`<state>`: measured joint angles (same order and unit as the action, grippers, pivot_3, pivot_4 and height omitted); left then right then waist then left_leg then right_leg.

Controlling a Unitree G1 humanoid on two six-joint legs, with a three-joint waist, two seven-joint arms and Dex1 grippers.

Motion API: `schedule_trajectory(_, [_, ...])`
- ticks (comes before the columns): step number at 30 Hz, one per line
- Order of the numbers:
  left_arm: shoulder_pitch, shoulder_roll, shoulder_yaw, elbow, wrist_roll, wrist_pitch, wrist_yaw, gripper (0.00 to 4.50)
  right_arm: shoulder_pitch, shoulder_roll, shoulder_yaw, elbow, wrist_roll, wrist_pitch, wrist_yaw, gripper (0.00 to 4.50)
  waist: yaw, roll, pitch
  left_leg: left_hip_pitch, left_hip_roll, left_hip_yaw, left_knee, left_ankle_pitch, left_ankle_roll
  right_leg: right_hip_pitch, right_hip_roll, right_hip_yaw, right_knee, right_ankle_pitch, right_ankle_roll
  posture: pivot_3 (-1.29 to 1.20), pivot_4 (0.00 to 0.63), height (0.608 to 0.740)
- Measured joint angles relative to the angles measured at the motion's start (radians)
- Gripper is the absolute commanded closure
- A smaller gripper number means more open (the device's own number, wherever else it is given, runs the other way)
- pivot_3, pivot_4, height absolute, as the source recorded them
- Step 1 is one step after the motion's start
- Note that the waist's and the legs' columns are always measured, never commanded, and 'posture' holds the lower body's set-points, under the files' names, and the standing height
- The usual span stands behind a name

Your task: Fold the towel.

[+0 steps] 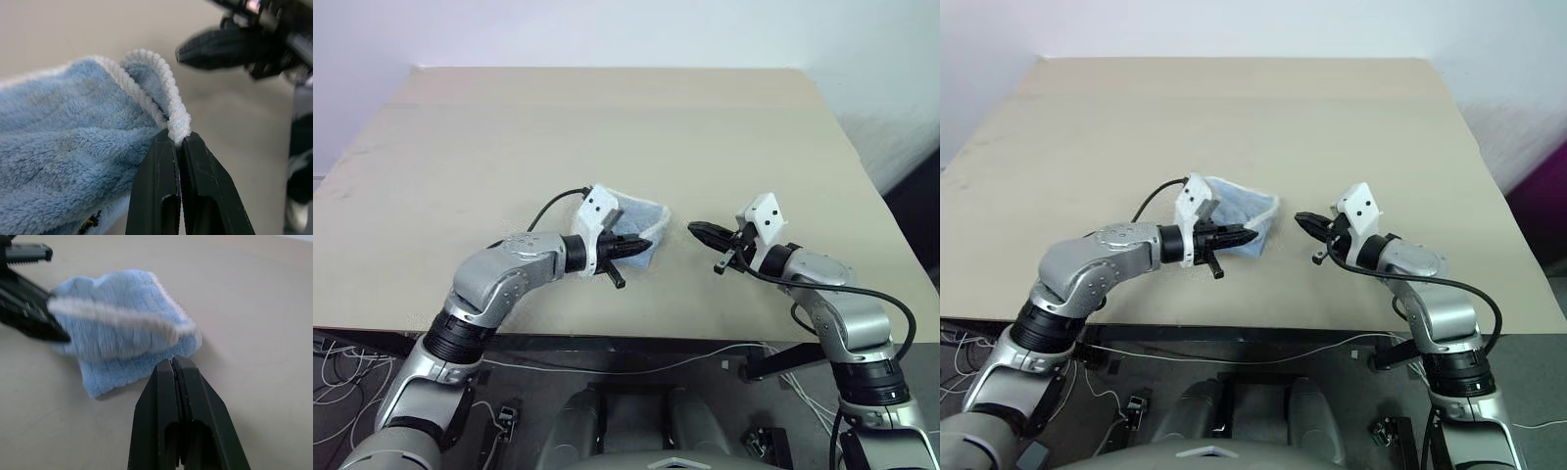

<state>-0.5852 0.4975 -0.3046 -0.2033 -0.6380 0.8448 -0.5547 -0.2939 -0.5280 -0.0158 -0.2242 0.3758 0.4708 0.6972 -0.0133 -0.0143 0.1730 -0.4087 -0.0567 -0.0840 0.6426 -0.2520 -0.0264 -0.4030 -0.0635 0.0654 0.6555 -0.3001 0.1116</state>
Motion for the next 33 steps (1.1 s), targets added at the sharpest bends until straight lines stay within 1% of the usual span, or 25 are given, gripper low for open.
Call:
schedule_trajectory(3, [0.0, -0.013, -0.006, 0.013, 0.034, 0.0, -0.022, 4.45, 0.0, 0.0, 0.0, -0.009, 0.0, 0.0, -0.003, 4.5, 0.0, 0.0, 0.0, 0.0, 0.0, 0.0, 0.0, 0.0, 0.0, 0.0, 0.0, 0.0, 0.0, 0.0, 0.0, 0.0, 0.15, 0.74])
schedule_trajectory(4, [0.0, -0.017, -0.004, 0.014, 0.041, 0.001, -0.029, 3.99, 0.0, 0.0, 0.0, -0.009, 0.0, 0.0, -0.003, 4.5, 0.001, 0.0, 0.0, 0.0, 0.0, 0.0, 0.0, 0.0, 0.0, 0.0, 0.0, 0.0, 0.0, 0.0, 0.0, 0.0, 0.15, 0.74])
schedule_trajectory(5, [0.0, -0.023, -0.001, 0.016, 0.043, 0.001, -0.032, 3.86, 0.0, 0.0, 0.0, -0.009, 0.0, 0.0, -0.003, 4.5, 0.001, 0.0, 0.0, 0.0, 0.0, 0.0, 0.0, 0.0, 0.0, 0.0, 0.0, 0.0, 0.0, 0.0, 0.0, 0.0, 0.15, 0.74])
schedule_trajectory(8, [0.003, -0.048, 0.028, 0.026, 0.039, 0.01, -0.035, 2.94, 0.0, 0.0, 0.0, -0.009, 0.0, 0.0, -0.003, 4.5, 0.001, 0.0, 0.0, 0.0, 0.0, 0.0, 0.0, 0.0, 0.0, 0.0, 0.0, 0.0, 0.0, 0.0, 0.0, 0.0, 0.15, 0.74])
schedule_trajectory(13, [0.01, -0.074, 0.121, 0.007, -0.01, 0.049, -0.039, 1.36, -0.006, 0.0, 0.001, -0.008, -0.001, 0.0, -0.003, 4.5, -0.001, 0.0, 0.0, 0.0, 0.0, 0.0, 0.0, 0.0, 0.0, 0.0, 0.0, 0.0, 0.0, 0.0, 0.0, 0.0, 0.15, 0.74])
schedule_trajectory(16, [0.062, -0.065, 0.209, -0.028, -0.073, 0.075, -0.054, 1.36, -0.018, 0.001, 0.001, -0.006, -0.001, 0.003, -0.011, 4.5, -0.003, 0.0, 0.0, 0.0, 0.001, 0.0, 0.0, 0.0, 0.0, 0.0, 0.0, 0.0, 0.0, 0.0, 0.0, 0.0, 0.15, 0.74])
schedule_trajectory(17, [0.073, -0.066, 0.254, -0.025, -0.086, 0.076, -0.046, 1.54, -0.031, 0.005, 0.001, -0.005, -0.001, 0.003, -0.017, 4.5, -0.002, 0.0, 0.0, 0.0, 0.001, 0.0, 0.001, 0.0, 0.0, 0.0, 0.0, 0.0, 0.001, 0.0, 0.0, 0.0, 0.15, 0.74])
schedule_trajectory(20, [0.069, -0.066, 0.358, 0.011, -0.078, 0.032, -0.005, 2.34, -0.067, 0.024, 0.001, 0.003, 0.0, 0.006, -0.033, 4.5, 0.0, 0.0, 0.0, 0.0, 0.001, 0.0, 0.001, 0.0, 0.0, 0.0, 0.0, 0.0, 0.001, 0.0, 0.0, 0.0, 0.15, 0.74])
schedule_trajectory(21, [0.063, -0.065, 0.38, 0.04, -0.055, 0.001, 0.012, 2.74, -0.081, 0.036, 0.001, 0.009, 0.001, 0.007, -0.037, 4.5, 0.001, 0.0, 0.0, 0.0, 0.0, 0.0, 0.002, 0.0, 0.0, 0.0, 0.0, 0.0, 0.001, 0.0, 0.0, 0.0, 0.15, 0.74])
schedule_trajectory(22, [0.061, -0.065, 0.389, 0.064, -0.033, -0.023, 0.021, 2.98, -0.091, 0.044, 0.003, 0.018, 0.001, 0.01, -0.041, 4.5, 0.001, 0.0, 0.0, 0.0, 0.0, 0.0, 0.001, 0.0, 0.0, 0.0, 0.0, 0.0, 0.001, 0.0, 0.0, 0.0, 0.15, 0.74])
schedule_trajectory(24, [0.057, -0.068, 0.395, 0.117, 0.006, -0.067, 0.028, 3.71, -0.119, 0.071, 0.02, 0.046, -0.003, 0.013, -0.046, 4.5, 0.002, 0.0, 0.0, 0.0, 0.0, 0.0, 0.001, 0.0, 0.0, 0.0, 0.0, 0.0, 0.001, 0.0, 0.0, 0.0, 0.15, 0.74])
schedule_trajectory(25, [0.051, -0.073, 0.392, 0.147, 0.025, -0.089, 0.026, 3.96, -0.136, 0.091, 0.033, 0.066, -0.008, 0.013, -0.049, 4.5, 0.001, 0.0, 0.0, 0.0, 0.0, 0.0, 0.001, 0.0, 0.0, 0.0, 0.0, 0.0, 0.001, 0.0, 0.0, 0.0, 0.15, 0.74])
schedule_trajectory(26, [0.033, -0.08, 0.376, 0.186, 0.051, -0.119, 0.016, 4.38, -0.165, 0.127, 0.057, 0.101, -0.014, 0.014, -0.055, 4.5, 0.001, 0.0, 0.0, 0.0, 0.0, 0.0, 0.001, 0.0, 0.0, 0.0, 0.001, -0.001, 0.001, 0.0, 0.0, 0.0, 0.15, 0.74])
schedule_trajectory(28, [0.02, -0.085, 0.338, 0.204, 0.082, -0.15, -0.016, 4.45, -0.193, 0.169, 0.086, 0.15, -0.021, 0.014, -0.064, 4.5, 0.001, 0.0, 0.0, 0.0, 0.0, 0.0, 0.001, 0.0, 0.0, 0.0, 0.001, -0.001, 0.001, 0.0, 0.0, 0.0, 0.15, 0.74])
schedule_trajectory(33, [0.021, -0.076, 0.174, 0.305, 0.215, -0.251, -0.135, 4.45, -0.234, 0.266, 0.15, 0.355, -0.066, 0.018, -0.076, 4.5, -0.001, 0.0, 0.0, -0.001, -0.001, 0.0, 0.001, 0.0, 0.0, -0.002, 0.001, 0.0, 0.001, 0.0, 0.0, 0.0, 0.15, 0.74])
